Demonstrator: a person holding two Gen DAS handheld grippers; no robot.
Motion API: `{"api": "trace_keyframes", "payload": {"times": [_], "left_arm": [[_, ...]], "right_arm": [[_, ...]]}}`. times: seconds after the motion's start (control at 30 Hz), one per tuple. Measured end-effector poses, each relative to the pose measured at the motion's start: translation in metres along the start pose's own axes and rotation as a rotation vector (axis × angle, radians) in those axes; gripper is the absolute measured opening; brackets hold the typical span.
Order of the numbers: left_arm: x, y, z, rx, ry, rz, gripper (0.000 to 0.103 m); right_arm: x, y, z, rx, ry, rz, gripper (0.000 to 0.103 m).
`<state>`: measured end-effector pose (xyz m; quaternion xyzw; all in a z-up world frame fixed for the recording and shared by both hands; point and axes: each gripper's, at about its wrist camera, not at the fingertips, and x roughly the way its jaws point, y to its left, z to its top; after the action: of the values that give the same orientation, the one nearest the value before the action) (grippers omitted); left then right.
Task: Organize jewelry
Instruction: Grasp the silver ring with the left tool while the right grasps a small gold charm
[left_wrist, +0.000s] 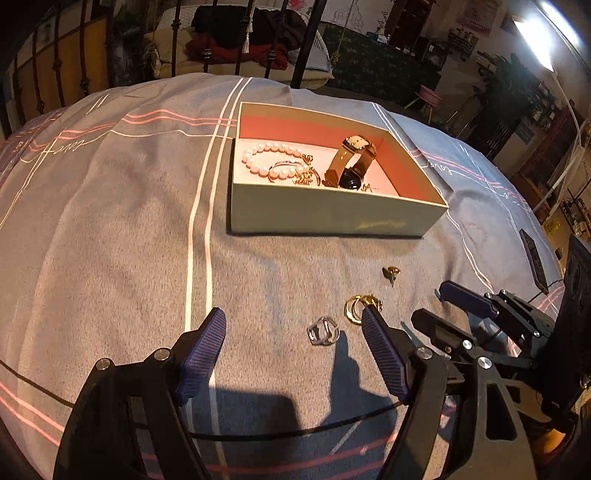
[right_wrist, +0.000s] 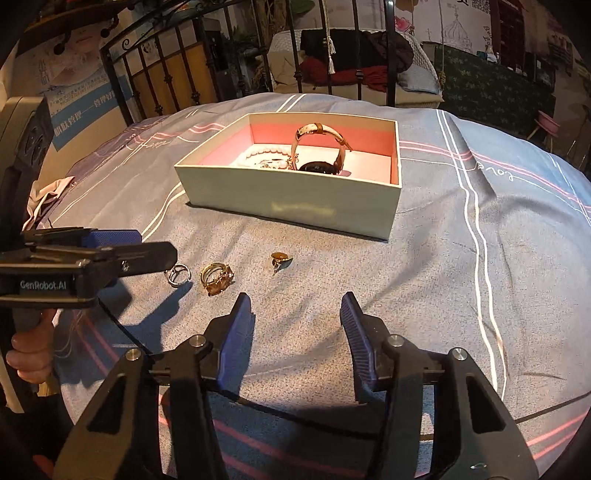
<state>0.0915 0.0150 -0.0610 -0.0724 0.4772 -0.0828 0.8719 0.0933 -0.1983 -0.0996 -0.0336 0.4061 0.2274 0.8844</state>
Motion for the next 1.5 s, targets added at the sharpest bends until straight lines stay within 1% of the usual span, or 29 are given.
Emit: {"api": "trace_keyframes", "payload": {"times": [0.07,0.17,0.27,0.3,0.43,0.53,0.63,0.7,0.73,0.8,0.83,0.9,0.93,1.13,1.2,1.27,1.5], "left_arm": [[0.002,-0.004,-0.007,0.031,0.002,0.015,0.073],[0.004,-0.013,-0.009,0.08,-0.011,0.053,0.073],[0.007,-0.015,-0.01,0.099,-0.015,0.074,0.073],[0.008,-0.015,-0.009,0.101,-0.015,0.082,0.071],[0.013,-0.016,-0.008,0.119,-0.023,0.106,0.07],[0.016,-0.017,-0.009,0.139,-0.032,0.134,0.066],[0.016,-0.019,-0.011,0.154,-0.046,0.14,0.059],[0.016,-0.02,-0.012,0.159,-0.058,0.144,0.049],[0.015,-0.02,-0.012,0.166,-0.064,0.142,0.045],[0.016,-0.022,-0.013,0.179,-0.076,0.148,0.034],[0.016,-0.022,-0.013,0.184,-0.08,0.15,0.032],[0.015,-0.022,-0.013,0.186,-0.087,0.151,0.022],[0.016,-0.022,-0.013,0.189,-0.087,0.146,0.02],[0.017,-0.023,-0.012,0.196,-0.089,0.153,0.02],[0.017,-0.023,-0.012,0.191,-0.087,0.148,0.02],[0.016,-0.022,-0.011,0.182,-0.083,0.14,0.02],[0.014,-0.022,-0.01,0.168,-0.076,0.129,0.02]], "right_arm": [[0.001,0.002,0.0,0.0,0.004,0.008,0.048],[0.001,0.002,0.001,-0.001,-0.002,0.026,0.047],[0.002,0.005,0.004,-0.031,0.0,0.046,0.035],[0.003,0.006,0.006,-0.039,0.003,0.047,0.032],[0.011,0.004,0.014,-0.037,0.009,0.051,0.031],[0.02,0.005,0.02,-0.042,0.029,0.045,0.031],[0.026,0.007,0.025,-0.043,0.036,0.043,0.031],[0.029,0.008,0.027,-0.046,0.04,0.038,0.031],[0.031,0.009,0.028,-0.049,0.045,0.034,0.031],[0.032,0.01,0.028,-0.057,0.047,0.028,0.029],[0.033,0.011,0.028,-0.061,0.049,0.026,0.028],[0.033,0.011,0.027,-0.065,0.049,0.024,0.024],[0.033,0.011,0.027,-0.062,0.049,0.022,0.024],[0.033,0.009,0.027,-0.057,0.05,0.029,0.022],[0.033,0.009,0.027,-0.06,0.051,0.03,0.016],[0.033,0.01,0.026,-0.064,0.052,0.032,0.014],[0.028,0.01,0.025,-0.063,0.031,0.023,0.012]]}}
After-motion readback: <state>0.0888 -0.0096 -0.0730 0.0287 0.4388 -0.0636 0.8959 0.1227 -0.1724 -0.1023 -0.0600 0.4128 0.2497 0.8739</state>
